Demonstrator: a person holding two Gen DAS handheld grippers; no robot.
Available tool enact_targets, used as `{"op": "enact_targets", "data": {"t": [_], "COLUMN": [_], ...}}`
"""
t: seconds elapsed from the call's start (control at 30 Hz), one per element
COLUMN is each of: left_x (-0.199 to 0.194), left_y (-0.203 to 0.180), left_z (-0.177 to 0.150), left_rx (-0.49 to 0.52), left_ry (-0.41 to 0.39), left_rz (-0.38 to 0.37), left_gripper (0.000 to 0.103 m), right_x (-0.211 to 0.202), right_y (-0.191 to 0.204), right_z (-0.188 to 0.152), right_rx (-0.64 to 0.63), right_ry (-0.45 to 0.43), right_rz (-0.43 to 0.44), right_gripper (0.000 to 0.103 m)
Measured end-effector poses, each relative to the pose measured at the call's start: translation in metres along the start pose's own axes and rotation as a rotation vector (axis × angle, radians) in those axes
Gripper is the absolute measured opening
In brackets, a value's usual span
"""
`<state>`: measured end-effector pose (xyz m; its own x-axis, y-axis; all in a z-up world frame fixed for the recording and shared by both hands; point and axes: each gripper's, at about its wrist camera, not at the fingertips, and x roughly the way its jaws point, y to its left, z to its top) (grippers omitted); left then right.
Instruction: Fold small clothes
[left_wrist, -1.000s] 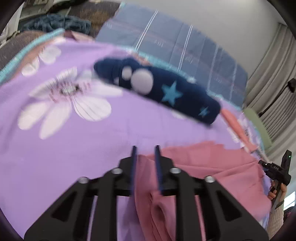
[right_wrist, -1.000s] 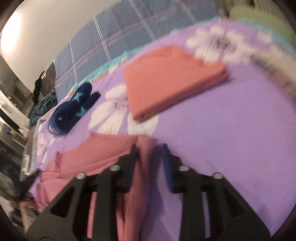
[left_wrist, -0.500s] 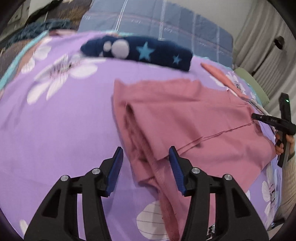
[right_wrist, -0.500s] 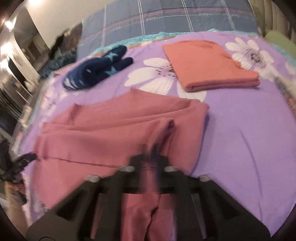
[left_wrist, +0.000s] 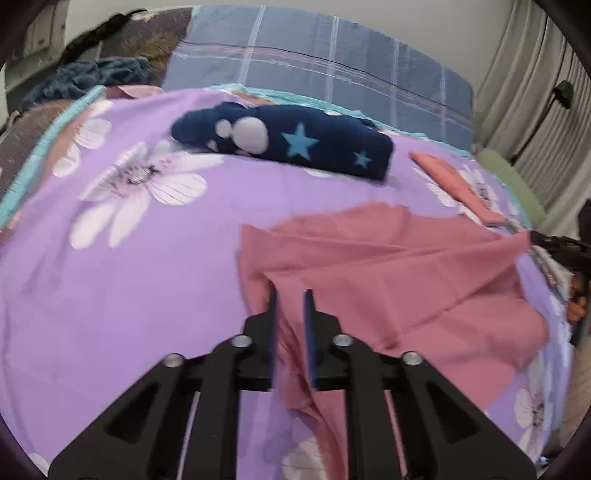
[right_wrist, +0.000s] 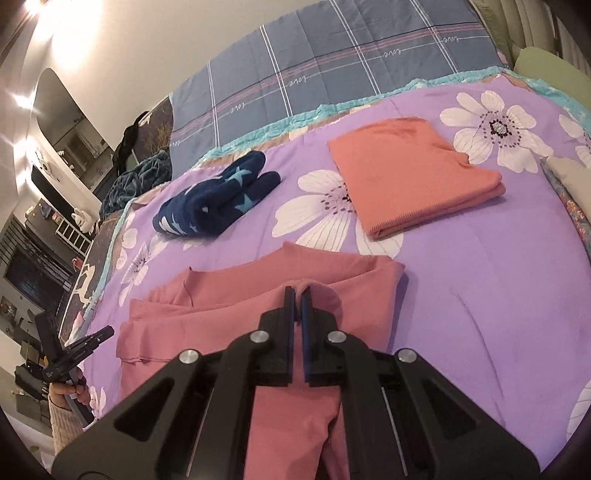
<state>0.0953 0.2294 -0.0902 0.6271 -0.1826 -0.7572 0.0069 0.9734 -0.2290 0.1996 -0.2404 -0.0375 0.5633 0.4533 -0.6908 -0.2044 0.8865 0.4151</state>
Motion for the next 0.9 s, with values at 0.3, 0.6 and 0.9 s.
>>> {"op": "enact_targets", "data": {"t": [0.3,0.6,0.9], "left_x": [0.019,0.013,0.008], "left_y": [-0.017,-0.022,-0.016], "left_z": [-0.019,0.001,0.006], "left_rx": [0.109,0.144,0.059], "left_ry": [0.092,0.104,0.080], "left_rz": [0.044,0.095,-0.019], "left_gripper": [0.007,0.008,0.003], "right_x": [0.013,0.010,0.014], "right_y": [-0.005,-0.016,-0.017], "right_z": [-0.006,-0.002,-0.002], "right_rx": [0.015,0.051,0.061], "right_ry": [0.021,0.010,0.011], "right_rz": [0.004,0.022,0.029], "right_gripper": [0.003,0.003,0.003]}}
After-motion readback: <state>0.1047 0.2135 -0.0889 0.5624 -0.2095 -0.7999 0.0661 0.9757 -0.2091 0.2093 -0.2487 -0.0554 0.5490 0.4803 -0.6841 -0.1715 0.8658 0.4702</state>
